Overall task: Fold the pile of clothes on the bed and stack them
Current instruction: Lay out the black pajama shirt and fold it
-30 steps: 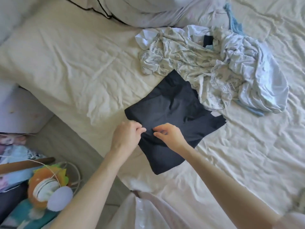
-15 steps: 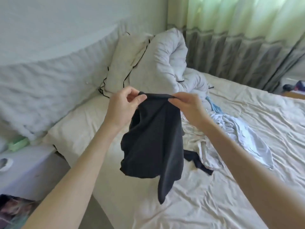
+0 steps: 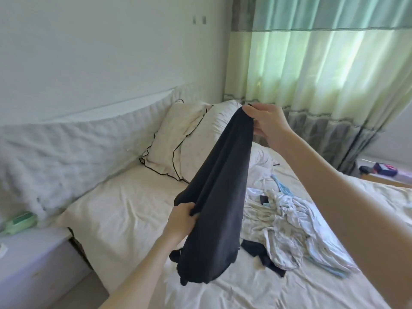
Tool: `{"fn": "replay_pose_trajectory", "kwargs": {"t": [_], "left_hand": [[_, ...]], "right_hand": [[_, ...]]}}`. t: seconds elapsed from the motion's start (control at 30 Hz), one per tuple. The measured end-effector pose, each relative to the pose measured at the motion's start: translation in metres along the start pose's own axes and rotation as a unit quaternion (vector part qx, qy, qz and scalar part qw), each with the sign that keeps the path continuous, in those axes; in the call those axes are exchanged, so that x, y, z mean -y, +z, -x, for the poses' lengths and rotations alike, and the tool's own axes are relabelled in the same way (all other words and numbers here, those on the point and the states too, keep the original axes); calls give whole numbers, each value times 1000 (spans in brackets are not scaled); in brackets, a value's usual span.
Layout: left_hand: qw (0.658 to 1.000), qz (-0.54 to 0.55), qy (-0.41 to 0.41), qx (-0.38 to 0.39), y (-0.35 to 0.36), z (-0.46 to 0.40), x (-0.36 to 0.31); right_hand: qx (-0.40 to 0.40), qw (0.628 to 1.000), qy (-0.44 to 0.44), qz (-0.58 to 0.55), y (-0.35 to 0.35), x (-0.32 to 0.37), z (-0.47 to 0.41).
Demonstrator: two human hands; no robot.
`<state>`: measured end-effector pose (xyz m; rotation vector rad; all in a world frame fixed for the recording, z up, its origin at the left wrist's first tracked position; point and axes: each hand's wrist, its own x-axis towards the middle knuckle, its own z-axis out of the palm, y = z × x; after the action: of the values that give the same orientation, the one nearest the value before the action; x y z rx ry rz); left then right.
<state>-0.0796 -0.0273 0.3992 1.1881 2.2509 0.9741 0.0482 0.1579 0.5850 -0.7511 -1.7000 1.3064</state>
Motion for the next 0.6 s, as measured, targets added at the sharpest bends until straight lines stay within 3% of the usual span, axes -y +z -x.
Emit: {"fn": "replay_pose_trajectory", "kwargs": {"t": [0.1,0.17,0.2,0.3,0.37,0.53,0.6], "left_hand": [[999,32,11,8,-20,-9,-20],[992,128,10,13,-39,-16,-39],[983,183,4,14,-47,-19,-49],[951,306,-42,18,-59,-26,-74],[941,334,-45,20,-59,-27,-89],[931,364,6,31,-57,-22,-113],[929,367,33,25,-61,-22,-111]], "right_hand": [[-57,969,-10,239,-13,-24,-6],[-30,923,7,384,-15,-47,7],[-3,919,16,394,-13,-59,17],[103,958,31,264,6,-84,68],[163,956,30,243,22,-93,100],[73,979,39,184,43,-101,109],[69,991,67,90,42,-94,104]]}}
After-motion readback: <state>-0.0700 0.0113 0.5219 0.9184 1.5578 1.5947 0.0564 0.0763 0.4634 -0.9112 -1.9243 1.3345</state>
